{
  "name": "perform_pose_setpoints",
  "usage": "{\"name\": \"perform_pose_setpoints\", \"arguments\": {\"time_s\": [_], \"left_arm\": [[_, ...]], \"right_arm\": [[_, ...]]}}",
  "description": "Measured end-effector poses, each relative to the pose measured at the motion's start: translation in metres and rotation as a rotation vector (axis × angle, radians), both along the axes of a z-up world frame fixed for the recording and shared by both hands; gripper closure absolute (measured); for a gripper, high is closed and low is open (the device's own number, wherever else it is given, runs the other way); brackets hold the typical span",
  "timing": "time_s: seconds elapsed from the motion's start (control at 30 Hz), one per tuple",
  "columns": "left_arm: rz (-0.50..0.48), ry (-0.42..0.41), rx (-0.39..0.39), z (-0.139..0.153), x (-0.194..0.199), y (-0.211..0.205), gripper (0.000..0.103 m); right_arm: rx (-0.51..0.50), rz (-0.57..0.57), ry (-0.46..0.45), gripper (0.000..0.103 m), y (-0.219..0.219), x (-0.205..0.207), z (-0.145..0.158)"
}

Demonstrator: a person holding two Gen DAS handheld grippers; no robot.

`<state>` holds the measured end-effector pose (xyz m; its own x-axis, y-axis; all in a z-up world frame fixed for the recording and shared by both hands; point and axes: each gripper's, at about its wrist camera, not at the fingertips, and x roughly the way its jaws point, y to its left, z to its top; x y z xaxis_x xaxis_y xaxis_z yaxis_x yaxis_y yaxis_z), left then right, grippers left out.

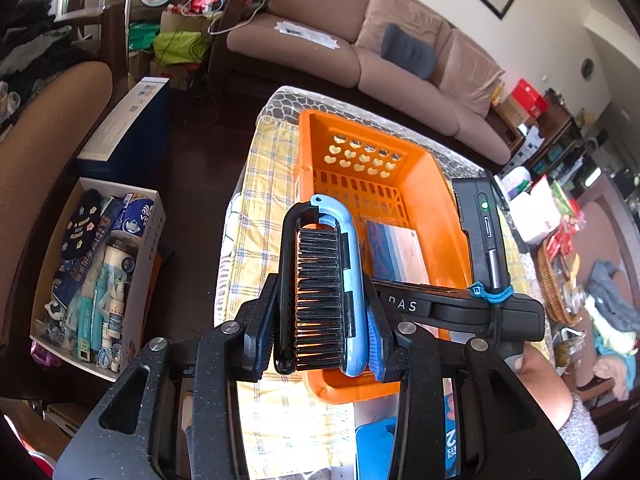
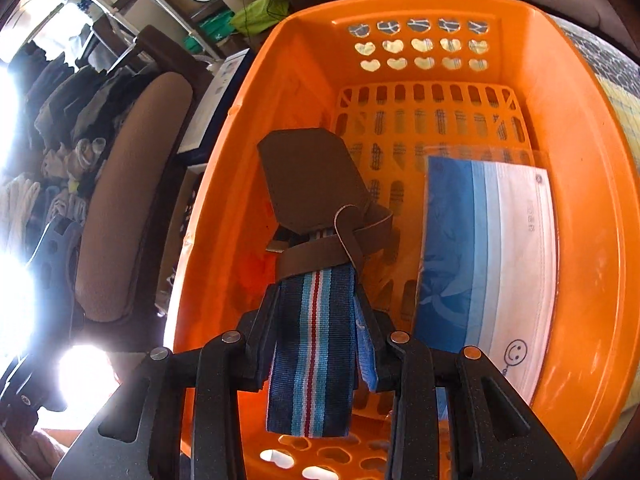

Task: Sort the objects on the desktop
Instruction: 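Carry the hairbrush in the left tool and the strap in the right tool over the basket, then lower the striped strap into the basket and open the right tool, then lower the hairbrush into the basket beside the mask bag and open the left tool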

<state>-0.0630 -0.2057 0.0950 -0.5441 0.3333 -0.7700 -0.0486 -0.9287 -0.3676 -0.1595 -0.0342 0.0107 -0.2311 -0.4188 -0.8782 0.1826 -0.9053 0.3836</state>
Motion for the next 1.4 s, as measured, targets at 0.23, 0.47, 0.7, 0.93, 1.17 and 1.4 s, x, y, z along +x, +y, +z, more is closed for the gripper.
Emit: {"name": "perform_pose_setpoints", "arguments": {"time_s": [0.23, 0.47, 0.7, 0.93, 1.17, 1.4], "left_arm": [[0.007, -0.004, 0.006, -0.003, 0.001, -0.001, 0.068], [0.009, -0.003, 0.007, -0.002, 0.003, -0.002, 0.068], [-0.016, -0.006, 0.000, -0.002, 0.001, 0.012, 0.068], [-0.088, -0.031, -0.027, -0.011, -0.006, 0.062, 0.068], [-0.123, -0.095, -0.075, -0.039, -0.019, 0.110, 0.068], [-0.128, -0.163, -0.154, -0.060, -0.028, 0.127, 0.068]], "right_arm": [[-0.013, -0.039, -0.034, 0.067, -0.003, 0.001, -0.008], [-0.058, -0.118, -0.072, 0.064, -0.012, 0.003, -0.016], [-0.040, -0.089, -0.007, 0.054, 0.009, 0.002, 0.012], [0.044, -0.068, 0.158, 0.047, 0.050, 0.007, 0.071], [0.079, -0.061, 0.244, 0.045, 0.092, 0.022, 0.102], [0.050, -0.068, 0.253, 0.045, 0.124, 0.031, 0.099]]}}
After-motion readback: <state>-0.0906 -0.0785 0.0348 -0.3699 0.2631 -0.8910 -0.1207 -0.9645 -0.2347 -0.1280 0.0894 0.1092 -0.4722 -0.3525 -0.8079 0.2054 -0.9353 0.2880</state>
